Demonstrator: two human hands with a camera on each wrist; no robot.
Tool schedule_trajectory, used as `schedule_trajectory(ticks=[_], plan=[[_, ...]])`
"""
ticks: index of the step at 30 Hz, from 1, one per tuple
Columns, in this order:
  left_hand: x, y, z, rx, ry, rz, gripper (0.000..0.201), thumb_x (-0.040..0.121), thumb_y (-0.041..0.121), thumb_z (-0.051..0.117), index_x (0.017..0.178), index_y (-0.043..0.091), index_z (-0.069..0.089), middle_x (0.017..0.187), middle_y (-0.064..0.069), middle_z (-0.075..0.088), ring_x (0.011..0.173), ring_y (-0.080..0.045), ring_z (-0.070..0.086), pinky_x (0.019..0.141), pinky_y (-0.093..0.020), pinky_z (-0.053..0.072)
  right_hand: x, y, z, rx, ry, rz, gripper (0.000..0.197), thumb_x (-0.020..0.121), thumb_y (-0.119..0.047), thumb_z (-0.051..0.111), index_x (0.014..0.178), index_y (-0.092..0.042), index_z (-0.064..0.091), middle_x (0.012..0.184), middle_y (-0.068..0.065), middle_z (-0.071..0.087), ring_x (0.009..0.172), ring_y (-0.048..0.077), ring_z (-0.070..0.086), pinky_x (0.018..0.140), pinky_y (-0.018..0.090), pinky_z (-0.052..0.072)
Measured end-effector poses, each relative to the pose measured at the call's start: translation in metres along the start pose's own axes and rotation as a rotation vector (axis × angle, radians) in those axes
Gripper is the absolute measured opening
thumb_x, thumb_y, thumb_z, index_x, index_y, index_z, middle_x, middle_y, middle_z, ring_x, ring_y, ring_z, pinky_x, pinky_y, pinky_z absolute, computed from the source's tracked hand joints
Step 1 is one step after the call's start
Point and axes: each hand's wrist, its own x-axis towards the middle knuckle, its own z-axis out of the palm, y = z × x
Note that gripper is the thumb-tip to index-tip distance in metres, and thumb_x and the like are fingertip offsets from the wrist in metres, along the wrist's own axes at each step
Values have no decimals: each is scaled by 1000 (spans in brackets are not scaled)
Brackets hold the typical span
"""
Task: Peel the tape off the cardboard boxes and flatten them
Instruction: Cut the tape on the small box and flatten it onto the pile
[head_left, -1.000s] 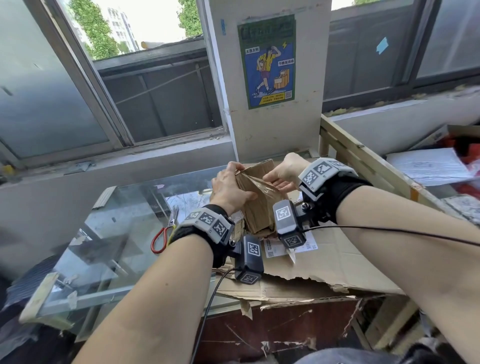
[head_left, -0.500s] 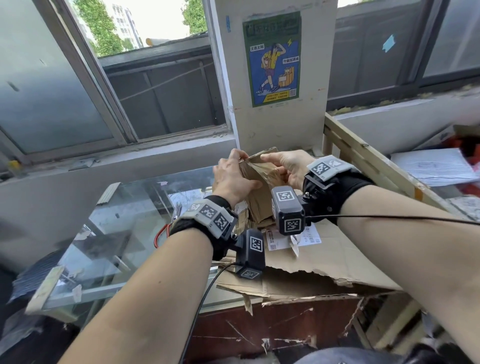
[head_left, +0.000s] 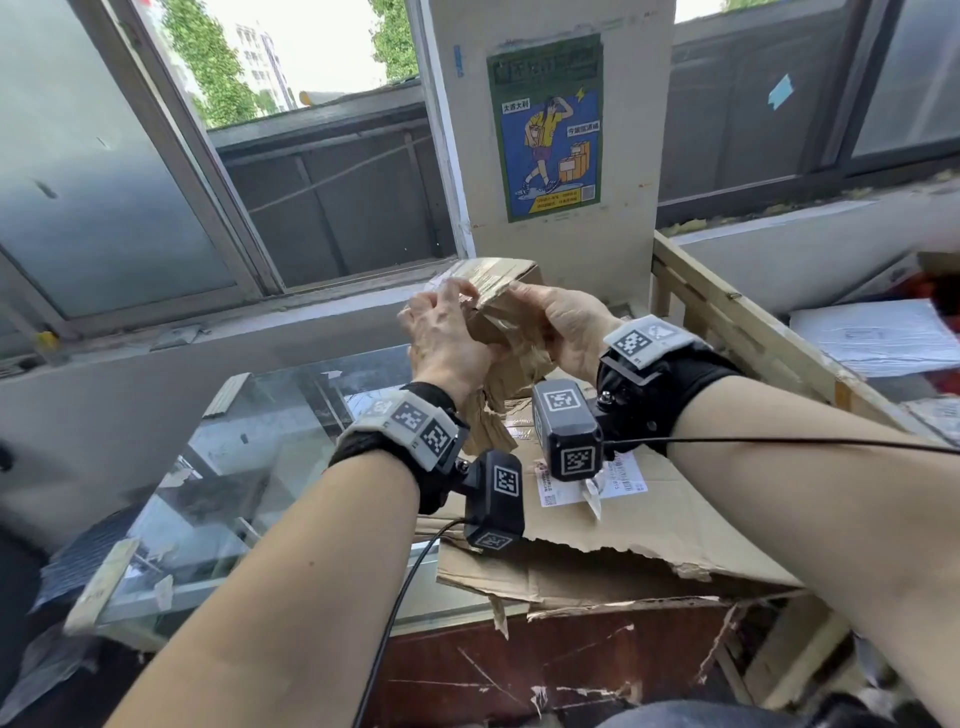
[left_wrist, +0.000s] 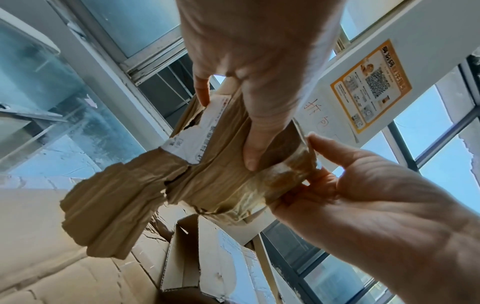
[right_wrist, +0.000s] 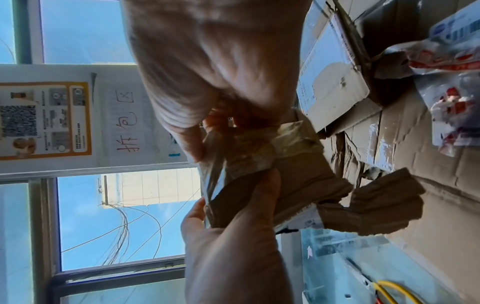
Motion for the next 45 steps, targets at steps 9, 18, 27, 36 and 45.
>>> schedule_trajectory(ticks=[9,18,27,36,45], plan=[[1,-8,2,-71,-237,-331,132,39,68,82,147,16,24,139,-9,41,129,-27,38,109,-39,37,5,3,-8,-137,68,-129,18,81,-16,74,90,-1,67,75,10,69,61,17,65,46,20,51],[-3,-17,4,-167,-369,-338,85,51,69,78,116,18,62,113,-7,67,104,-23,62,86,-36,53,6,4,-11,-246,-23,-78,15,78,-13,76,80,-5,64,72,12,68,59,19,64,53,27,54],[-1,-12,2,-137,-138,-334,118,67,41,82,151,11,6,153,-20,17,141,-36,22,116,-44,26,11,11,-3,-115,-98,-134,19,87,10,57,73,-2,50,47,3,64,40,9,62,37,14,44],[-1,-18,-4,-965,-190,-681,76,70,1,81,133,8,38,119,-22,58,89,-33,65,55,-48,58,24,17,-2,-217,-82,-63,18,87,-8,65,104,-6,63,81,5,69,60,11,63,47,21,43],[7,-41,8,-759,-125,-504,60,75,12,81,126,7,51,110,-8,66,88,-18,64,80,-37,54,24,22,-2,-211,-116,-21,12,92,-11,59,102,-8,64,78,3,69,60,9,65,48,16,49]])
